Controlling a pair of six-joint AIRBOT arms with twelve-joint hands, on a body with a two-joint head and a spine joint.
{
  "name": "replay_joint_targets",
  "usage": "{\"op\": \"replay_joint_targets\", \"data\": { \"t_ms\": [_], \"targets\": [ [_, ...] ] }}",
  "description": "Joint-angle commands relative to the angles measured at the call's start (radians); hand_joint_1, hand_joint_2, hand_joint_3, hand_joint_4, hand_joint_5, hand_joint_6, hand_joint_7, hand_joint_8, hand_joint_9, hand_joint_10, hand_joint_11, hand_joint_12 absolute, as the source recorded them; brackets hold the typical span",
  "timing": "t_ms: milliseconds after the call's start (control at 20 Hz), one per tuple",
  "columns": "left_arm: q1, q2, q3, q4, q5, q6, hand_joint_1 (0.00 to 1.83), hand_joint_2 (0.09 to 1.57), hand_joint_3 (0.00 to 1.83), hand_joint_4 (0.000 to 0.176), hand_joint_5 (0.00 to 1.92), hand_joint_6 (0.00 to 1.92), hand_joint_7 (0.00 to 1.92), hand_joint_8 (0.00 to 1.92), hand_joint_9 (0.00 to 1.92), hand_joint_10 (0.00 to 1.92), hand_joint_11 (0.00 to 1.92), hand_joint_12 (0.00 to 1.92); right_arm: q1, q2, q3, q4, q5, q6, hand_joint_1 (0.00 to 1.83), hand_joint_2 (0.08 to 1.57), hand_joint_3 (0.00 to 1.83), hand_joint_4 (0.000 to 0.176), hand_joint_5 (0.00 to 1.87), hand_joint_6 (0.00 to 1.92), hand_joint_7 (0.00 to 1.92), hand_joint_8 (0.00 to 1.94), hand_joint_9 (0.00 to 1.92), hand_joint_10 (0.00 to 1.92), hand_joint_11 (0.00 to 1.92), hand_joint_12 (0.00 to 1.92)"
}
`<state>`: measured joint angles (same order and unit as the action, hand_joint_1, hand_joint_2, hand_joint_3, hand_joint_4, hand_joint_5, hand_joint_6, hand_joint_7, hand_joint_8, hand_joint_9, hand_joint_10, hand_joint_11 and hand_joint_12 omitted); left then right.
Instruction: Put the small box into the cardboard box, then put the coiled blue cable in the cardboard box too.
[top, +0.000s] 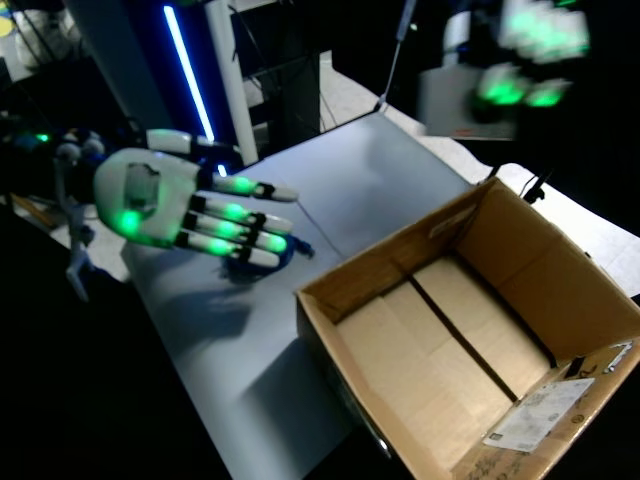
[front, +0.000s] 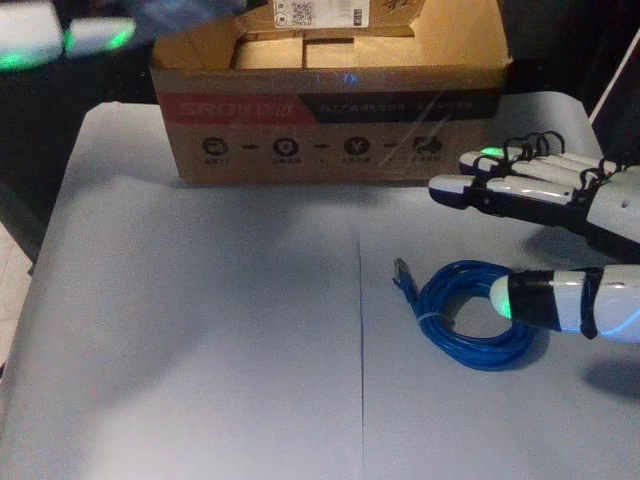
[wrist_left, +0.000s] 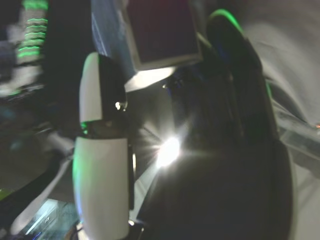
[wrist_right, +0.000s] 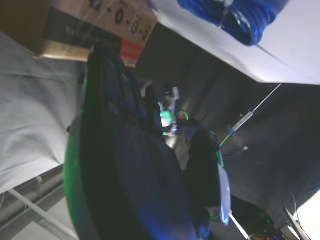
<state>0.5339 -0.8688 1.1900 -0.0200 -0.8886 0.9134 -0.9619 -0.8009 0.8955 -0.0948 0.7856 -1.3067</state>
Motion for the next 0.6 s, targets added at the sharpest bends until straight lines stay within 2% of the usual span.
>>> {"op": "replay_joint_targets", "data": {
  "t_ms": [0, 50, 150, 200, 250, 300, 350, 400, 450, 500, 550],
  "targets": [
    [-0.044, -0.019, 0.014, 0.006, -0.056, -0.004, 1.17, 1.19, 0.00, 0.032, 0.83, 1.22, 0.83, 1.23, 0.82, 0.58, 0.48, 1.27, 0.017, -0.002, 0.004, 0.012, 0.120, 0.004, 0.00, 1.30, 0.01, 0.176, 0.07, 0.00, 0.02, 0.00, 0.00, 0.00, 0.00, 0.00],
    [-0.085, -0.043, 0.035, 0.014, -0.022, -0.004, 1.17, 1.20, 0.00, 0.032, 0.83, 1.24, 0.80, 1.24, 0.85, 0.43, 0.45, 1.28, 0.017, -0.004, 0.006, 0.012, 0.120, 0.004, 0.00, 1.30, 0.01, 0.176, 0.07, 0.00, 0.02, 0.00, 0.00, 0.00, 0.00, 0.00],
    [-0.145, -0.101, 0.086, 0.021, 0.042, -0.003, 1.17, 1.19, 0.00, 0.032, 0.87, 1.18, 0.82, 1.22, 0.90, 0.43, 0.49, 1.39, 0.017, -0.019, 0.018, 0.005, 0.120, 0.004, 0.00, 1.30, 0.01, 0.176, 0.07, 0.00, 0.03, 0.01, 0.00, 0.00, 0.00, 0.00],
    [-0.158, -0.133, 0.110, 0.021, 0.063, -0.004, 1.18, 1.17, 0.00, 0.035, 0.89, 1.14, 0.84, 1.19, 0.92, 0.41, 0.51, 1.35, 0.018, -0.026, 0.024, 0.000, 0.120, 0.004, 0.00, 1.30, 0.01, 0.176, 0.07, 0.00, 0.03, 0.00, 0.00, 0.00, 0.00, 0.00],
    [-0.167, -0.166, 0.141, 0.019, 0.083, -0.004, 1.19, 1.16, 0.00, 0.032, 0.91, 1.12, 0.87, 1.14, 0.99, 0.28, 0.57, 1.26, 0.018, -0.037, 0.030, -0.005, 0.120, 0.004, 0.00, 1.30, 0.01, 0.176, 0.07, 0.00, 0.03, 0.00, 0.00, 0.00, 0.00, 0.00],
    [-0.171, -0.195, 0.166, 0.014, 0.101, -0.004, 1.20, 1.15, 0.00, 0.014, 0.94, 1.10, 0.89, 1.07, 1.00, 0.19, 0.54, 1.19, 0.018, -0.046, 0.036, -0.008, 0.120, 0.004, 0.00, 1.31, 0.01, 0.176, 0.06, 0.00, 0.02, 0.00, 0.00, 0.00, 0.00, 0.00],
    [-0.180, -0.225, 0.192, 0.013, 0.126, -0.004, 1.20, 1.15, 0.00, 0.011, 0.93, 1.12, 0.89, 1.07, 1.02, 0.16, 0.54, 1.18, 0.020, -0.051, 0.040, -0.011, 0.120, 0.007, 0.00, 1.31, 0.01, 0.176, 0.06, 0.00, 0.02, 0.00, 0.00, 0.00, 0.00, 0.00],
    [-0.190, -0.252, 0.214, 0.013, 0.156, -0.004, 1.21, 1.16, 0.00, 0.000, 0.96, 1.12, 0.84, 1.11, 0.96, 0.10, 0.43, 1.22, 0.028, -0.052, 0.042, -0.021, 0.120, 0.015, 0.00, 1.31, 0.01, 0.176, 0.05, 0.00, 0.01, 0.00, 0.00, 0.00, 0.00, 0.00],
    [-0.194, -0.271, 0.231, 0.009, 0.176, -0.004, 1.22, 1.15, 0.00, 0.000, 0.99, 1.07, 0.81, 1.14, 0.93, 0.09, 0.34, 1.37, 0.040, -0.048, 0.044, -0.033, 0.120, 0.028, 0.00, 1.32, 0.01, 0.176, 0.06, 0.00, 0.01, 0.00, 0.00, 0.00, 0.00, 0.00],
    [-0.195, -0.289, 0.249, 0.002, 0.191, -0.004, 1.21, 1.15, 0.00, 0.000, 0.99, 1.07, 0.84, 1.10, 0.94, 0.08, 0.36, 1.32, 0.049, -0.050, 0.047, -0.042, 0.120, 0.040, 0.00, 1.32, 0.01, 0.172, 0.07, 0.01, 0.01, 0.00, 0.00, 0.00, 0.00, 0.00],
    [-0.195, -0.306, 0.267, 0.001, 0.217, -0.004, 1.19, 1.16, 0.00, 0.022, 0.92, 1.11, 0.87, 1.12, 1.01, 0.12, 0.47, 1.37, 0.053, -0.053, 0.049, -0.045, 0.120, 0.042, 0.00, 1.33, 0.01, 0.164, 0.09, 0.01, 0.02, 0.01, 0.00, 0.00, 0.00, 0.00]
  ]
}}
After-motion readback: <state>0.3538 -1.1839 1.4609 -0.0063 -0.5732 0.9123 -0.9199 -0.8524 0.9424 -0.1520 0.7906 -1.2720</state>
